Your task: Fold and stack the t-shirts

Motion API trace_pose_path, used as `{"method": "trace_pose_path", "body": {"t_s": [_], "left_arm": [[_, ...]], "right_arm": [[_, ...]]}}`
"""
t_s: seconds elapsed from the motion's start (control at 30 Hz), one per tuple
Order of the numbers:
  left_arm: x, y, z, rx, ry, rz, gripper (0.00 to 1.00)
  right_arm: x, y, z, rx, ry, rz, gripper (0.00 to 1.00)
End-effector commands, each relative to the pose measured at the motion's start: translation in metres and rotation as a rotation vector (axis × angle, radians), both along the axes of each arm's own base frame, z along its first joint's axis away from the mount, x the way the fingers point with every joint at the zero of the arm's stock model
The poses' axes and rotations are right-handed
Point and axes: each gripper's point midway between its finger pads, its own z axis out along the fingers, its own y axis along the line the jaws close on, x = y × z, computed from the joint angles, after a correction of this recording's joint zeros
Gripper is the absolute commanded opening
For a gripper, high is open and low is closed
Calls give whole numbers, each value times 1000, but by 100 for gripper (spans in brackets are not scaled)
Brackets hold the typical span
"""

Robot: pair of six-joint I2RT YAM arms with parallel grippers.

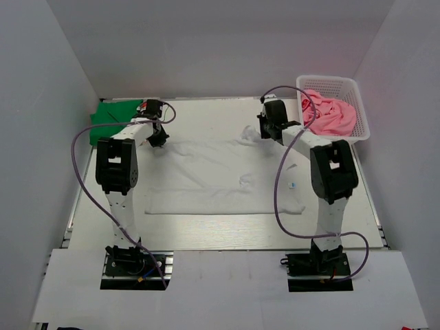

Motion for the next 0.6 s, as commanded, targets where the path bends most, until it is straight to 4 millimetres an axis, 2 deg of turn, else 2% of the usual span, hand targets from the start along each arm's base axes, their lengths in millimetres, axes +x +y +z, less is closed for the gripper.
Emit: {"method": "trace_pose_path", "body": {"t_s": [0.0,0.03,0.07,0.1,0.17,0.2,0.23,0.27,0.3,0.33,0.37,0.43,0.47,0.53,0.57], "left_arm": [[-17,3,44,23,-76,6,0],[-23,3,45,24,-71,6,0],[-24,3,58,19,-107,7,0],[-35,5,52,22,-85,6,0],[-40,7,57,20,-108,23,0],[-48,8,63,18,-121,23,0],[-51,6,65,5,-131,16,0],[-53,6,68,3,-143,16,0],[-60,5,66,-5,-139,10,0],[-62,5,76,-8,-161,10,0],[-64,5,79,-10,-173,10,0],[-75,7,77,-9,-164,10,0],[-77,7,85,-7,-187,3,0],[-88,7,80,-14,-179,-3,0],[-95,8,75,-14,-173,-3,0]], "right_arm": [[-10,3,73,54,-217,1,0],[-16,5,95,80,-264,1,0],[-23,4,95,90,-261,-4,0],[-41,-2,97,96,-260,-4,0],[-58,-5,87,102,-233,-10,0],[-70,-8,95,113,-244,-13,0],[-79,-11,88,110,-228,-15,0],[-84,-11,89,116,-230,-17,0],[-90,-14,100,130,-253,-28,0],[-102,-19,94,126,-241,-32,0],[-108,-20,104,137,-262,-30,0],[-122,-27,101,147,-258,-43,0],[-127,-27,110,162,-279,-41,0],[-141,-29,99,177,-254,-39,0],[-147,-27,111,200,-279,-22,0]]}}
